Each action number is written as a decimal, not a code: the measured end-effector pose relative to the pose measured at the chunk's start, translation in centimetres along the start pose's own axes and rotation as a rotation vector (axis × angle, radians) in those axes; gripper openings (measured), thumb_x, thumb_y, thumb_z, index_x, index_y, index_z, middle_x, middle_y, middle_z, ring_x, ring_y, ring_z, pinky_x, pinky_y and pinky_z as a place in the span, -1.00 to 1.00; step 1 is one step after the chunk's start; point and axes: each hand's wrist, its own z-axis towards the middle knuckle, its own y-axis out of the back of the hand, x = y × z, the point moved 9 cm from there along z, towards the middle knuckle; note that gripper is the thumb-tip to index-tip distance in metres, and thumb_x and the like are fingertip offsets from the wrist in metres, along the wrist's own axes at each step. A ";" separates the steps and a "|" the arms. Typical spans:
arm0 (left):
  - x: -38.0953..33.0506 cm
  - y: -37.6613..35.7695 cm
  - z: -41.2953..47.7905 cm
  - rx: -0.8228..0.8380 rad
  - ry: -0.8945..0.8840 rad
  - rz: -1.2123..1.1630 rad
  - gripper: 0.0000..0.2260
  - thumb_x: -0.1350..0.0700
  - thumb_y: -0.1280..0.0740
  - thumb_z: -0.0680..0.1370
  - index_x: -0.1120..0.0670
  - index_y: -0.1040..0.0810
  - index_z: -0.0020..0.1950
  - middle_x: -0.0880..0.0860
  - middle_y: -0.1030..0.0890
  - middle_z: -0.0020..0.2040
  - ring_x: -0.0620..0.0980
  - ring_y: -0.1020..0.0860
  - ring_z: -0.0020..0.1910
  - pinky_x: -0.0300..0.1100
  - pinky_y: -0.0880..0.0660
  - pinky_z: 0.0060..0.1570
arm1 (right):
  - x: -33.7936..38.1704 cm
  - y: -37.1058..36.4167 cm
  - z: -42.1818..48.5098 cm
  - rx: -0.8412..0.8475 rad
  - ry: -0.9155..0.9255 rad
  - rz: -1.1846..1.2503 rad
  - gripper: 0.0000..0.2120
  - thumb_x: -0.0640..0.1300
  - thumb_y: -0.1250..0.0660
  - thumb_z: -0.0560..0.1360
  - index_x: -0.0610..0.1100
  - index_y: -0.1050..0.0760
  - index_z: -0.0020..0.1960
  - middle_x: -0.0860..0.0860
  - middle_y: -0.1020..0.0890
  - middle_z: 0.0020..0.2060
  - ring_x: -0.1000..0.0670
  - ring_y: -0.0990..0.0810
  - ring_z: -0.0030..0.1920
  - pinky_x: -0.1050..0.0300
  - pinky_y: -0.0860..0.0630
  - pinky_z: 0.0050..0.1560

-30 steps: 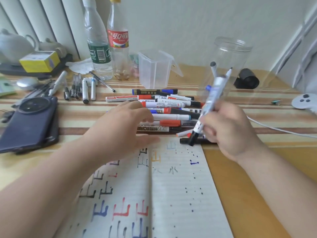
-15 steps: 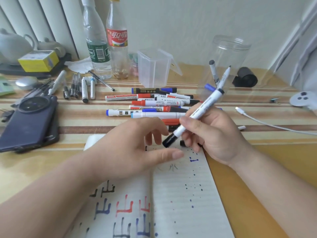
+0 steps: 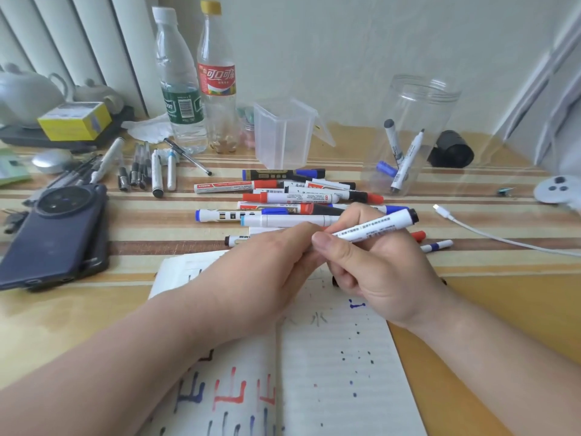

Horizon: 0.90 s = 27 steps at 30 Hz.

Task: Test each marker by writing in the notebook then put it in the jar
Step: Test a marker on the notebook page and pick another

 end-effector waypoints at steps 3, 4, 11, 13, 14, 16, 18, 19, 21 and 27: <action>-0.1 0.2 0.3 -0.034 0.003 0.000 -0.72 -0.13 -0.07 0.68 0.00 -0.48 0.05 -0.13 -0.56 -0.26 -0.11 -0.49 -0.30 -0.10 -0.45 -0.27 | 0.5 0.1 0.0 -0.013 0.033 0.017 -0.86 -0.16 -0.39 0.50 -0.12 -0.46 -0.20 -0.14 -0.37 -0.52 -0.05 -0.30 -0.53 0.22 -0.25 -0.52; 0.0 0.4 0.3 -0.049 0.008 -0.007 -0.71 -0.16 -0.08 0.66 -0.02 -0.47 0.03 -0.15 -0.51 -0.33 -0.13 -0.46 -0.35 -0.16 -0.41 -0.33 | 0.5 0.1 0.0 -0.013 0.038 0.024 -0.85 -0.17 -0.38 0.50 -0.08 -0.47 -0.22 -0.14 -0.37 -0.52 -0.04 -0.30 -0.54 0.21 -0.25 -0.52; 1.2 0.3 -0.3 0.069 0.081 -0.204 -0.59 -0.38 -0.11 0.54 -0.22 -0.34 0.30 0.03 -0.51 -0.23 -0.01 -0.47 -0.25 -0.08 -0.46 -0.18 | 1.6 2.6 0.1 -0.166 0.050 0.056 -0.87 -0.23 -0.34 0.44 -0.13 -0.43 -0.26 -0.15 -0.35 -0.54 -0.01 -0.26 -0.54 0.28 -0.22 -0.50; 1.6 0.7 -0.8 0.071 0.112 -0.248 -0.52 -0.43 -0.03 0.51 -0.28 -0.29 0.36 -0.01 -0.53 -0.14 -0.03 -0.51 -0.13 -0.11 -0.47 -0.03 | 2.2 4.1 0.0 -0.180 -0.044 0.095 -0.89 -0.27 -0.26 0.35 -0.15 -0.37 -0.31 -0.12 -0.28 -0.53 0.01 -0.20 -0.53 0.29 -0.12 -0.51; 1.7 0.9 -1.0 0.068 0.117 -0.262 -0.52 -0.43 0.00 0.51 -0.30 -0.29 0.36 -0.04 -0.54 -0.09 -0.04 -0.53 -0.07 -0.14 -0.46 0.04 | 2.1 4.3 -0.2 -0.116 -0.138 0.088 -0.91 -0.28 -0.24 0.31 -0.16 -0.35 -0.32 -0.10 -0.27 -0.52 0.01 -0.19 -0.52 0.27 -0.08 -0.52; 2.0 1.2 -1.2 0.075 0.148 -0.271 -0.52 -0.46 0.04 0.49 -0.33 -0.32 0.31 -0.06 -0.58 -0.01 -0.08 -0.54 0.03 -0.15 -0.46 0.16 | 1.0 3.9 -1.6 0.091 -0.360 0.006 -0.93 -0.27 -0.27 0.28 -0.17 -0.38 -0.32 -0.09 -0.30 -0.50 -0.01 -0.24 -0.52 0.23 -0.11 -0.54; 2.3 1.1 -1.3 0.091 0.177 -0.261 -0.53 -0.47 0.05 0.48 -0.30 -0.37 0.24 -0.02 -0.59 -0.03 -0.08 -0.54 0.01 -0.10 -0.47 0.18 | -0.7 3.3 -3.3 0.228 -0.480 -0.117 -0.94 -0.24 -0.32 0.31 -0.16 -0.45 -0.31 -0.13 -0.35 -0.48 -0.07 -0.34 -0.49 0.15 -0.26 -0.51; 2.3 1.1 -1.2 0.092 0.187 -0.251 -0.54 -0.48 0.03 0.49 -0.28 -0.38 0.21 -0.01 -0.58 -0.09 -0.07 -0.54 -0.04 -0.09 -0.49 0.12 | -1.4 3.4 -3.8 0.223 -0.487 -0.138 -0.93 -0.23 -0.32 0.34 -0.15 -0.47 -0.31 -0.15 -0.38 -0.46 -0.09 -0.38 -0.46 0.13 -0.30 -0.48; 2.5 1.0 -1.1 0.074 0.200 -0.181 -0.56 -0.45 -0.08 0.49 -0.24 -0.40 0.21 -0.04 -0.51 -0.23 -0.11 -0.49 -0.22 -0.13 -0.48 -0.11 | -2.1 4.2 -3.5 0.085 -0.418 -0.064 -0.92 -0.22 -0.30 0.36 -0.14 -0.48 -0.31 -0.17 -0.41 -0.45 -0.08 -0.40 -0.44 0.13 -0.29 -0.48; 2.9 -0.1 -1.0 0.168 0.182 0.148 -0.58 -0.30 -0.41 0.42 -0.21 -0.46 0.21 -0.17 -0.40 -0.21 -0.30 -0.42 -0.19 -0.39 -0.28 -0.26 | -1.6 4.9 -1.6 -0.037 -0.140 0.032 -0.94 -0.22 -0.32 0.37 -0.19 -0.55 -0.25 -0.26 -0.47 -0.38 -0.08 -0.46 -0.41 0.09 -0.30 -0.41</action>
